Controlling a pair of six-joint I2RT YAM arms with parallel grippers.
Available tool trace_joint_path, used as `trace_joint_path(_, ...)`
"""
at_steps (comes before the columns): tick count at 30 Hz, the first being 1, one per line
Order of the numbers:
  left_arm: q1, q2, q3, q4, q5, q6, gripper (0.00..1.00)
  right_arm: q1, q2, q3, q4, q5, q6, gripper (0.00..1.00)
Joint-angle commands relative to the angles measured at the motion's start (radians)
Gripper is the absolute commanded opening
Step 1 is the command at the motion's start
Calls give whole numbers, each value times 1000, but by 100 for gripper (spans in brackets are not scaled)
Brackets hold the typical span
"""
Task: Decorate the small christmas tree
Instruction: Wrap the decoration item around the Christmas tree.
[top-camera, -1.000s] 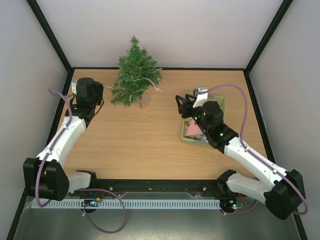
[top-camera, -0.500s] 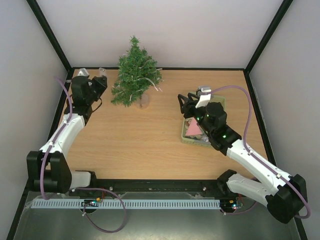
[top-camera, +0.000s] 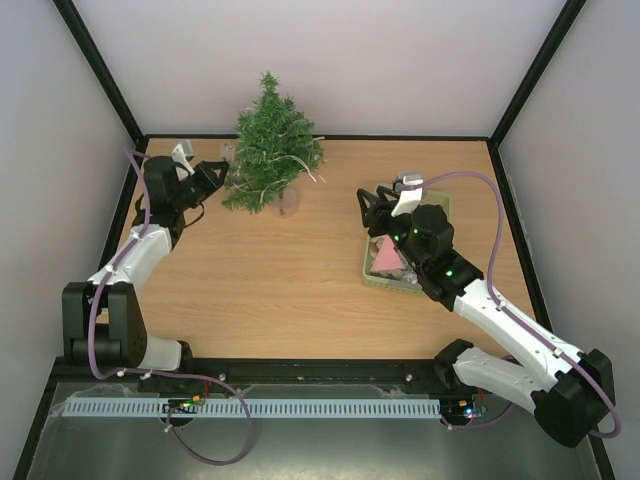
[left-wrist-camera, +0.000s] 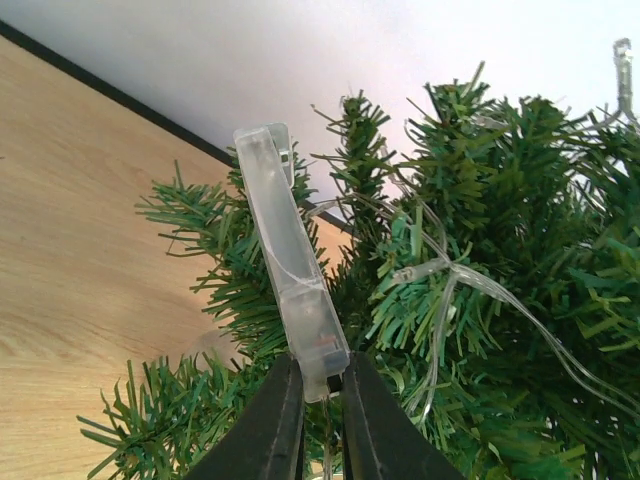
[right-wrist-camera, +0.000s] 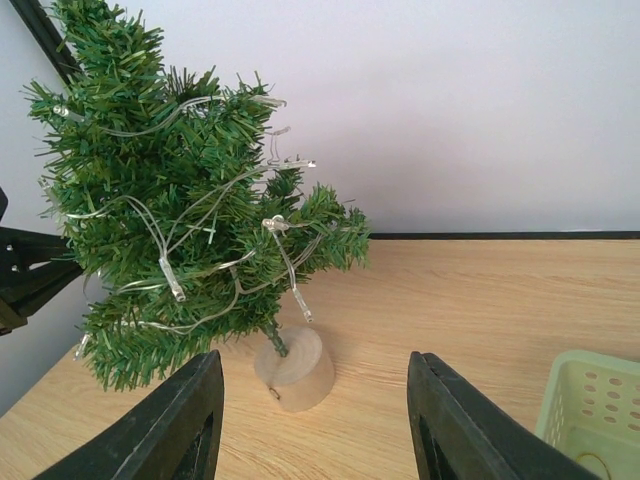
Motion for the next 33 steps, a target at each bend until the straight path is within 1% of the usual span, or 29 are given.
trace_joint_path(1,12,16,-16,51,88,82,8,-4,-17,-4,-4,18,-15,49)
trace_joint_path(4,12,30,-19,41,102,102,8,-4,-17,0,-2,16,-15,49)
trace_joint_path(11,18,72,17,-40,123,174,8,-4,-21,4,-12,21,-20,49)
trace_joint_path(24,14,87,31,-25,190,233,8,-4,-10,4,0,15,-22,49)
trace_joint_path(31,-3,113,52,-31,203,236,10,-4,-9,4,2,11,-18,49)
trace_joint_path(33,-6,116,60,-45,203,238,12,-4,-8,4,2,12,-17,49)
